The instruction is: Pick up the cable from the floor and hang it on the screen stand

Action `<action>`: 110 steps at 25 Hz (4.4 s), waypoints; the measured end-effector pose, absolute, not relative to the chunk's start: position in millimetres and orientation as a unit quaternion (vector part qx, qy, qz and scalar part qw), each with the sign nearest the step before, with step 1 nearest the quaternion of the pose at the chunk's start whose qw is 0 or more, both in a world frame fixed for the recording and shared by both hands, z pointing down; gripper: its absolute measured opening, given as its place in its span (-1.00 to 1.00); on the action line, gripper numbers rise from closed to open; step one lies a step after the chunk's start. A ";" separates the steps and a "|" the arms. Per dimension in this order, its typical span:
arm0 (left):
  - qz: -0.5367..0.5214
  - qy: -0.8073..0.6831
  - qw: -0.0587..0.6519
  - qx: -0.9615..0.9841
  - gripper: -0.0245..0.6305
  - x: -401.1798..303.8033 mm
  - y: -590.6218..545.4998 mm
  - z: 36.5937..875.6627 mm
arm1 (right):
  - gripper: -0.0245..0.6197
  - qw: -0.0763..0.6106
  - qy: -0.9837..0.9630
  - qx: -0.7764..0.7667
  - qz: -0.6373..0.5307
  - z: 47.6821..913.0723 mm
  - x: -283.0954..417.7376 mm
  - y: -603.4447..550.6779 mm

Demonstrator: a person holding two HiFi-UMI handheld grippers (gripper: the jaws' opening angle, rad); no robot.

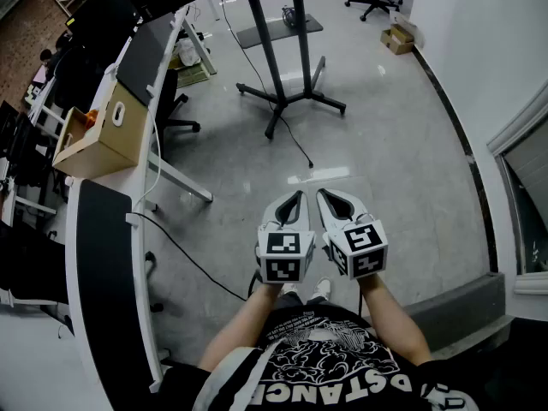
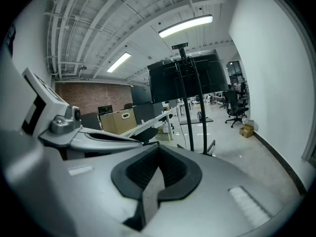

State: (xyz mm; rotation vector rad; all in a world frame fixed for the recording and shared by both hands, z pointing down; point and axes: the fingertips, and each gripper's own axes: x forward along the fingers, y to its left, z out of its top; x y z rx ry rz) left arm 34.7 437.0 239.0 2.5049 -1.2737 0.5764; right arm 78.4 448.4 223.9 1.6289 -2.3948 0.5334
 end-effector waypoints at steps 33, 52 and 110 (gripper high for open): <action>0.209 -0.409 0.216 0.862 -0.93 32.8 244.1 312.1 | -0.90 0.176 -0.783 0.553 0.223 314.5 76.7 265.7; 0.205 -0.401 0.290 0.844 -0.93 -20.3 88.4 373.6 | -0.90 0.248 -0.776 0.521 0.255 389.7 22.9 110.9; 0.239 -0.428 0.294 0.820 -0.93 10.8 -179.1 962.2 | -0.65 0.445 -0.750 0.407 0.271 1130.4 96.5 -154.3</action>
